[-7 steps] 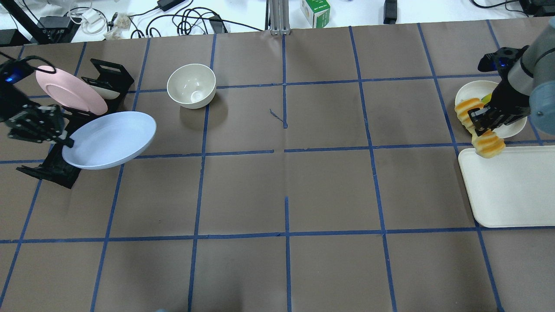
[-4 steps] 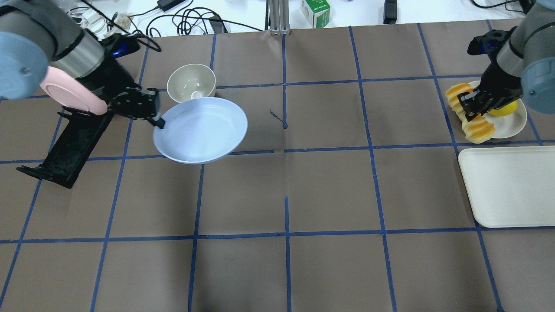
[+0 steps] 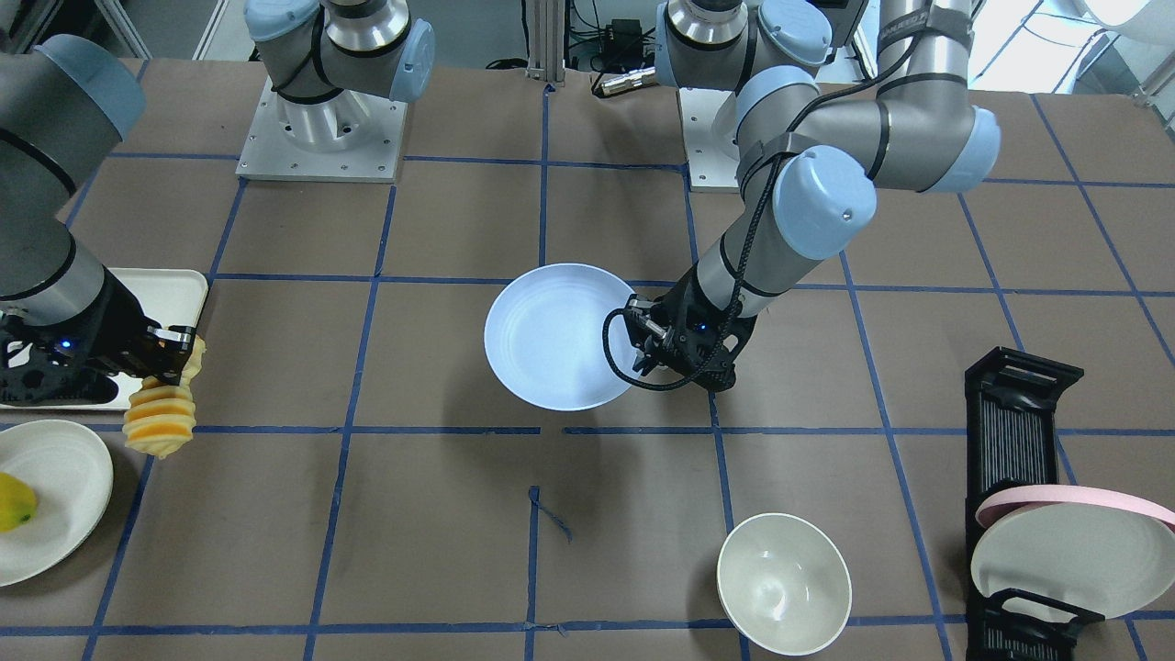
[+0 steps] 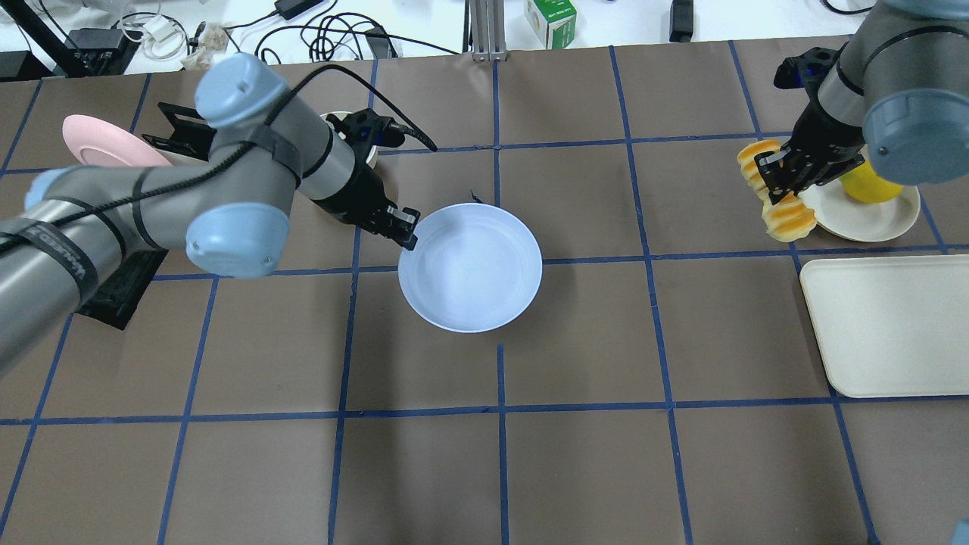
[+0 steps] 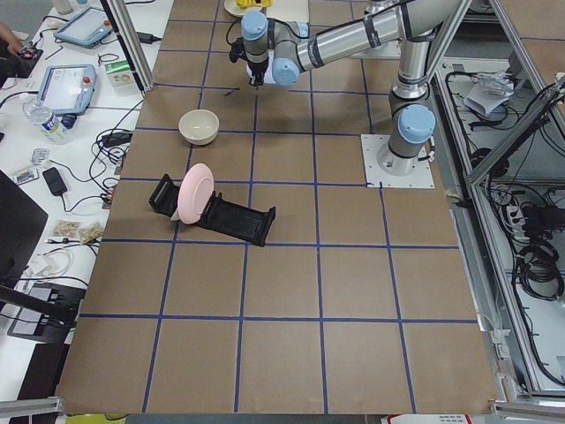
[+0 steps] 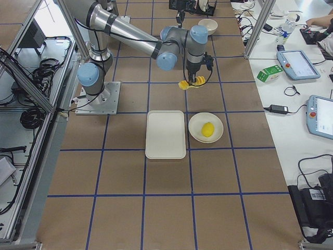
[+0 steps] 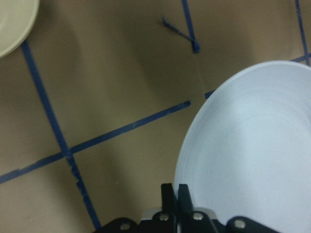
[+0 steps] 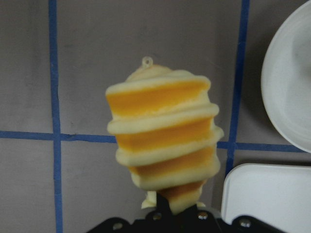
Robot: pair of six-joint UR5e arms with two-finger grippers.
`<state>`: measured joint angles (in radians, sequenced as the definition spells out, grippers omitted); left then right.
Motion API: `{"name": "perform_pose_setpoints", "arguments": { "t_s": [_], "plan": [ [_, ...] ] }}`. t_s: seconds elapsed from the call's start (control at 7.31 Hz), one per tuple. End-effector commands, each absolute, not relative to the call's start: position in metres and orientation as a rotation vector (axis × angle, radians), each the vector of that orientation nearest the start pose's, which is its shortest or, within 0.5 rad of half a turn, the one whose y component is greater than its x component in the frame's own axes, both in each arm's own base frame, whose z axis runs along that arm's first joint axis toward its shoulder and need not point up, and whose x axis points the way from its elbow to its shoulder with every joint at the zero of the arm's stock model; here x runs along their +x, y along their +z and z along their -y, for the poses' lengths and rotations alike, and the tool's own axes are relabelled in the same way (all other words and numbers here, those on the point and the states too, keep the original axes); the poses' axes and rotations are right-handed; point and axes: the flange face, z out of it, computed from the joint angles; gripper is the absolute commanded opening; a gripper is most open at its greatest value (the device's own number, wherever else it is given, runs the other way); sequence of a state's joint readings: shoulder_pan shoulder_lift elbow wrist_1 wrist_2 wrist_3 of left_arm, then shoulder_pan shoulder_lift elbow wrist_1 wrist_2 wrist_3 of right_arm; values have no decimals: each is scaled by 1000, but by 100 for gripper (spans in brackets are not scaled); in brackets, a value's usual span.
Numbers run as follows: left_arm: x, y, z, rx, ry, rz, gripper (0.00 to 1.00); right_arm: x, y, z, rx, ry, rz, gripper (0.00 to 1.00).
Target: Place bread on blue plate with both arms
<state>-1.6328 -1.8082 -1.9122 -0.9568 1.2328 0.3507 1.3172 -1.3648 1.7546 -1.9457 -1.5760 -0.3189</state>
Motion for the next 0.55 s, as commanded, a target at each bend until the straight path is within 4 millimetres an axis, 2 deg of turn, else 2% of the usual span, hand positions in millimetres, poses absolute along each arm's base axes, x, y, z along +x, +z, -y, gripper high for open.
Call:
{"name": "perform_pose_setpoints", "arguments": {
  "t_s": [0.0, 0.14, 0.41],
  "plan": [
    [-201, 214, 506, 760, -278, -3377, 0, 40, 317, 559, -132, 43, -3126, 0],
    [-204, 208, 511, 782, -321, -3394, 0, 47, 316, 558, -51, 46, -3131, 0],
    [-205, 193, 515, 816, -338, -3387, 0, 56, 305, 551, -59, 80, -3122, 0]
  ]
}}
